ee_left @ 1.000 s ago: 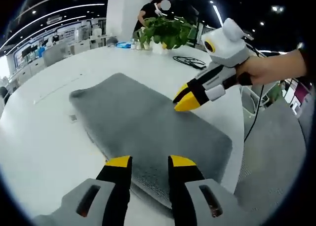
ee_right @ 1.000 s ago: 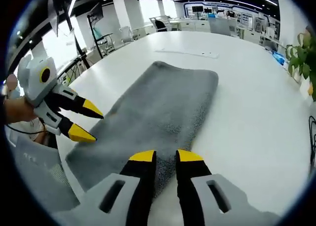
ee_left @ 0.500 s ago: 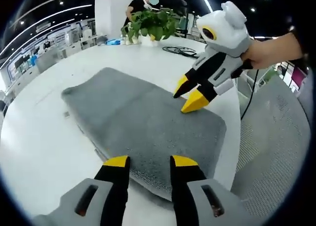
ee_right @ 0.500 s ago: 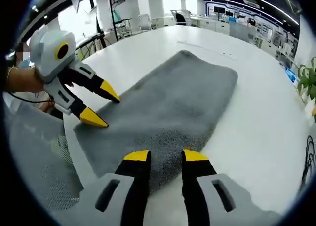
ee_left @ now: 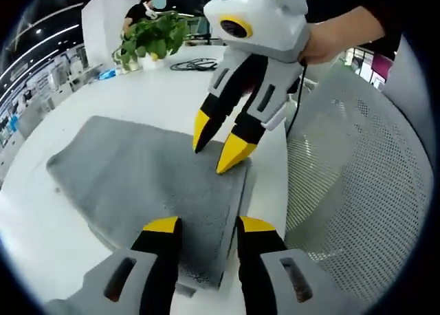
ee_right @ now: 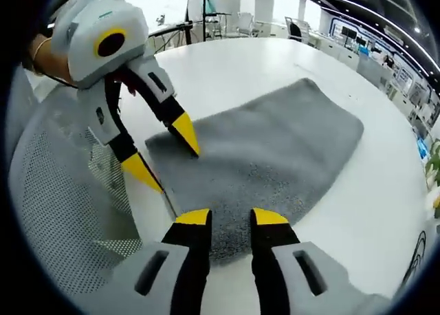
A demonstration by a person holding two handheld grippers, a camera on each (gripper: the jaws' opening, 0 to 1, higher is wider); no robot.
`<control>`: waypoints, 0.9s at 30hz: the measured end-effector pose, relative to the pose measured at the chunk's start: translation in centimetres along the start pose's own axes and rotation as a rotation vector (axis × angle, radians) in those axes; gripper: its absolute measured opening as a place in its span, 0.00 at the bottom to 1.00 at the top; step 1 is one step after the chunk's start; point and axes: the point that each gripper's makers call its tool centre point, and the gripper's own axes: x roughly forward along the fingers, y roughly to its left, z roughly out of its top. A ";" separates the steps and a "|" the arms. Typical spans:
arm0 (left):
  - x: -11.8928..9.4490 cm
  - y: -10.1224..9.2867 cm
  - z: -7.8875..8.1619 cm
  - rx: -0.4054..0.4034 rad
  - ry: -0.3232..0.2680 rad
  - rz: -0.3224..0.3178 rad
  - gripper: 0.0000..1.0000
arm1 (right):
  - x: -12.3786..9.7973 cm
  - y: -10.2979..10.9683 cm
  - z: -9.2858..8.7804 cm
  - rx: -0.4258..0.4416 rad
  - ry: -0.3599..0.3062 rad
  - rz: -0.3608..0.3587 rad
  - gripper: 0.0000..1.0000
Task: Fold the towel on the table until its edges align and the towel forms a compact rectangular stack.
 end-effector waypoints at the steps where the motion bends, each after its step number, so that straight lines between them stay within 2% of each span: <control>1: 0.1 -0.3 0.0 0.013 0.002 -0.010 0.33 | -0.1 0.5 -0.1 -0.006 -0.001 0.010 0.20; 4: 0.4 -0.8 -0.4 0.037 0.019 -0.032 0.29 | 0.0 1.3 -0.8 -0.054 0.015 0.027 0.19; 8: 1.1 -0.8 -1.4 0.040 0.033 -0.028 0.31 | 0.0 2.1 -1.2 -0.035 0.015 0.043 0.20; 13: 1.2 -0.5 -1.2 0.026 0.023 -0.011 0.29 | 0.1 2.4 -1.4 -0.039 0.018 0.049 0.22; 16: 1.4 0.1 -1.5 -0.016 0.020 0.001 0.26 | 0.9 2.5 -1.9 -0.053 0.024 0.062 0.26; 19: 1.3 -0.2 -1.1 -0.019 0.020 -0.002 0.25 | 0.8 2.8 -1.9 -0.053 0.022 0.067 0.27; 27: 1.4 0.0 -1.2 0.002 0.008 0.017 0.23 | 1.4 2.1 -2.1 -0.127 0.016 0.044 0.19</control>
